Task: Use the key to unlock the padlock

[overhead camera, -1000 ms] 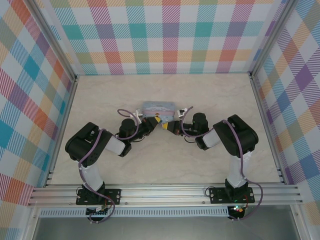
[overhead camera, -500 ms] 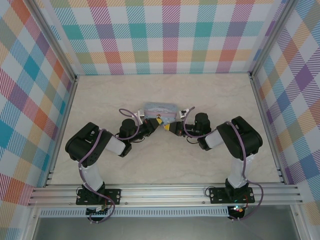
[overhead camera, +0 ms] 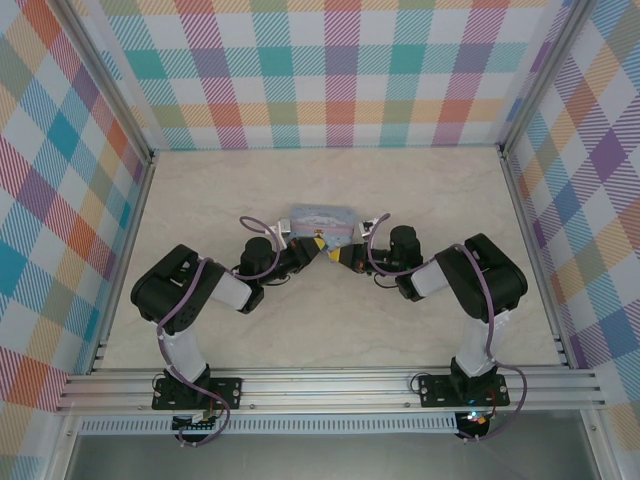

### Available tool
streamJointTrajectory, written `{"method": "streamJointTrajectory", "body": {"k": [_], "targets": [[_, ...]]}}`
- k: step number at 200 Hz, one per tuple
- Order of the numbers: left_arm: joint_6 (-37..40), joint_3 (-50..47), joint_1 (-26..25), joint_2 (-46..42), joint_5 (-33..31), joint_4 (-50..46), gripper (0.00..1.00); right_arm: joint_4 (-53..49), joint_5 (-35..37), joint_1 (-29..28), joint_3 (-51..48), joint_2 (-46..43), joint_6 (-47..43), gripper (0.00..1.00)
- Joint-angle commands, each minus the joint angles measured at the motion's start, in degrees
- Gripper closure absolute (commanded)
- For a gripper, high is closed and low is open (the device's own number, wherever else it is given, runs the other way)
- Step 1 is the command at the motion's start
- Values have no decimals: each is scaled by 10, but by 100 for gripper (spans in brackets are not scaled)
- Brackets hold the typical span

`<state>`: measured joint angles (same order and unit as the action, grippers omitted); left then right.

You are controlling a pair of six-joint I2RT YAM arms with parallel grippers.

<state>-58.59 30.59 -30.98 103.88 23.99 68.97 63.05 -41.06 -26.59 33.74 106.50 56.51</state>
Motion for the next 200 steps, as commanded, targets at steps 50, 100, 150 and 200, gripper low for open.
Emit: {"method": "streamJointTrajectory", "body": {"k": [50,100,150,200], "targets": [[-16,6,-27,-23,87,-12,100,14,48,2,29,-22,-47,98],[-21,-2,-26,-34,65,-17,100,38,38,15,17,-18,-40,98],[-34,5,-26,-27,24,-4,100,42,46,-2,-23,-23,-34,99],[-36,4,-24,-23,6,-3,100,44,48,-8,-40,-24,-33,99]]}}
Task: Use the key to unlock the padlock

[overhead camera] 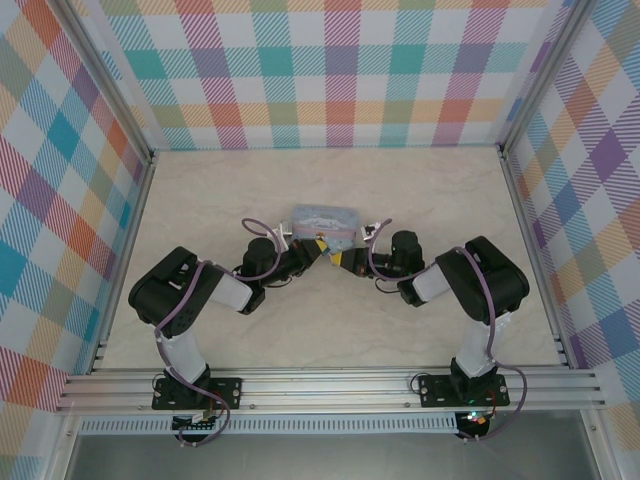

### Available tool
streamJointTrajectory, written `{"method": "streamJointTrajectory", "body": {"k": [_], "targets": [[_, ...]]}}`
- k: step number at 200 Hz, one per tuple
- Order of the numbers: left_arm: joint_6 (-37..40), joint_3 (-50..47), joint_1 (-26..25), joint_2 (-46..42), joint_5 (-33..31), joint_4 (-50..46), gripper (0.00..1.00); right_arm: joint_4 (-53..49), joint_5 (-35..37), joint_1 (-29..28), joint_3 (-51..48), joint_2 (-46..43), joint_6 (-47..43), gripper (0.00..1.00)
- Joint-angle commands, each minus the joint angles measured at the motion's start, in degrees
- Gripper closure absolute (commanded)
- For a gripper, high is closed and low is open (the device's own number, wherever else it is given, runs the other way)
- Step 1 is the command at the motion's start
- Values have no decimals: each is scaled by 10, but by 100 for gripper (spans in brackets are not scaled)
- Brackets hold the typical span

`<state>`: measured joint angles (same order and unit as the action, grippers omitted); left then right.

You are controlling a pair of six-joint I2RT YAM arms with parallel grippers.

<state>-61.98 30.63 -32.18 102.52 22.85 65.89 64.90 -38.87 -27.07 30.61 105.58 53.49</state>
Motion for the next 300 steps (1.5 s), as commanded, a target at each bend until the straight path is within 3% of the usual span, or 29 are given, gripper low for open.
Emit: {"method": "streamJointTrajectory", "body": {"k": [1,300], "targets": [[-2,3,-12,-9,18,28,100,25,27,-3,-9,-15,-3,99],[8,-5,11,-10,33,26,100,0,11,-20,-48,-47,-25,99]]}}
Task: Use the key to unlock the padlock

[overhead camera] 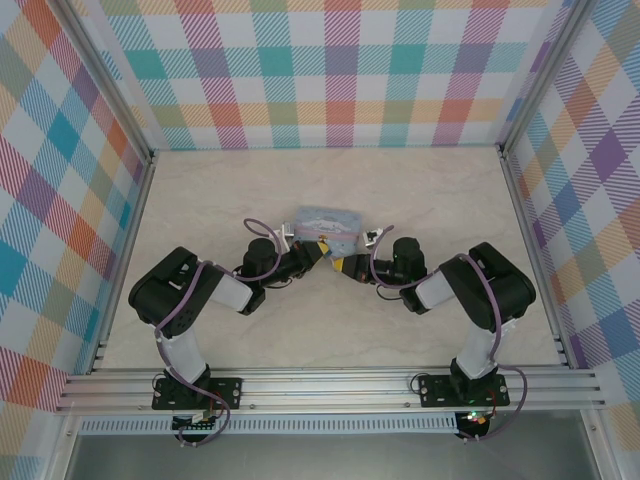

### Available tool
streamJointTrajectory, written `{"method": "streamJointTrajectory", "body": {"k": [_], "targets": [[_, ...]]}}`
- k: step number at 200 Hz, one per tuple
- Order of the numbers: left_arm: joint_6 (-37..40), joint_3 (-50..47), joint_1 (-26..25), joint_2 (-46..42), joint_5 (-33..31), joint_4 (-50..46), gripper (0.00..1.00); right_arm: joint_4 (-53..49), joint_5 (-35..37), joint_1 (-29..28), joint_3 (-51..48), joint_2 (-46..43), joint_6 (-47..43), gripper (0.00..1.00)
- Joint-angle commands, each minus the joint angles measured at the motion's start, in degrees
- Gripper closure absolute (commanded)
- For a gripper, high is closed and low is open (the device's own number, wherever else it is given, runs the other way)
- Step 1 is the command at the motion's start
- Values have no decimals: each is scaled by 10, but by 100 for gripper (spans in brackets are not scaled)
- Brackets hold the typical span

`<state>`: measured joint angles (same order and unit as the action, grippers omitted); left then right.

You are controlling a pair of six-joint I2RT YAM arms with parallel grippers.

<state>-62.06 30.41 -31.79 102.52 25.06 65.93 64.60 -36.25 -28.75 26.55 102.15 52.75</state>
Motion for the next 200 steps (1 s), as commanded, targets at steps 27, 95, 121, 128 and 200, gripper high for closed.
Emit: {"method": "streamJointTrajectory", "body": {"k": [27,95,121,128,200], "targets": [[10,-3,7,-8,17,28,100,12,-21,-3,-4,-13,-13,99],[13,-8,9,-10,28,30,100,9,-15,-3,11,-12,-16,98],[14,-10,9,-10,31,31,100,10,-14,-1,17,-12,-15,98],[15,-11,9,-10,31,30,100,7,-15,-1,19,-13,-15,98],[12,-9,8,-13,48,43,100,9,-18,1,45,5,-10,98]]}}
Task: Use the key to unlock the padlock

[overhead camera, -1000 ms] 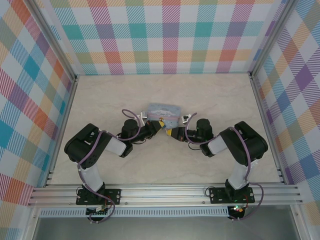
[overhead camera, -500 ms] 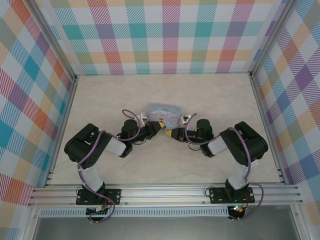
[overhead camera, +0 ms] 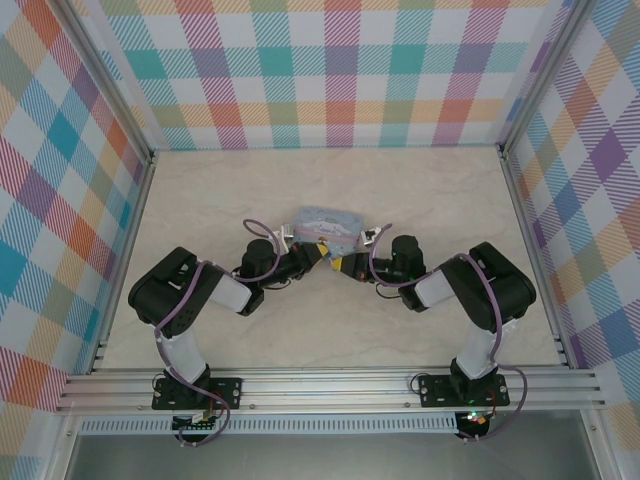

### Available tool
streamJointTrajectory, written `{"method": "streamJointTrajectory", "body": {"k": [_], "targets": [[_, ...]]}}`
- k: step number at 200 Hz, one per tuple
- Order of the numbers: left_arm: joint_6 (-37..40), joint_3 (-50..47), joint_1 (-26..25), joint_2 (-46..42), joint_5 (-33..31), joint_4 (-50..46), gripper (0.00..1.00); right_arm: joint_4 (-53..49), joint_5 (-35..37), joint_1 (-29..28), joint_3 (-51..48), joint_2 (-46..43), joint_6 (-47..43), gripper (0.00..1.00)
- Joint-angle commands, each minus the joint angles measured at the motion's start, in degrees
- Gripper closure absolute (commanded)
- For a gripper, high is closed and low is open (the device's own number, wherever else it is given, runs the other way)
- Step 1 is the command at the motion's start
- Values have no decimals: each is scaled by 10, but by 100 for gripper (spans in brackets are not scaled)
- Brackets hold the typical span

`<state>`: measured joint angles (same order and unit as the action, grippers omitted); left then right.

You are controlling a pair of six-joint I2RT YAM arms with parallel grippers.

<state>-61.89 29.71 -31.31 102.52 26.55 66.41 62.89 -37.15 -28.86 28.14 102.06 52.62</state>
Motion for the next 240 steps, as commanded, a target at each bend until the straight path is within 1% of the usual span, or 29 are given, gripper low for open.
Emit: {"method": "streamJointTrajectory", "body": {"k": [1,38,58,79,95,133,159,181,240], "targets": [[10,-2,4,-13,34,39,100,27,-9,3,29,6,-9,98],[-6,0,3,-17,56,60,100,37,-10,10,45,29,-1,98],[-7,4,1,-19,71,59,100,65,-16,24,49,46,12,98],[-1,10,-2,-13,86,57,100,90,-23,35,60,59,30,98],[11,10,-5,-8,89,48,100,86,-25,36,68,56,31,98],[38,0,-8,3,46,43,100,86,-26,35,65,46,39,98],[44,9,-13,15,22,51,100,124,-19,32,51,54,60,98],[45,15,-15,21,16,54,100,156,-11,28,49,64,79,98],[37,11,-18,26,18,66,100,139,14,21,61,64,81,99]]}}
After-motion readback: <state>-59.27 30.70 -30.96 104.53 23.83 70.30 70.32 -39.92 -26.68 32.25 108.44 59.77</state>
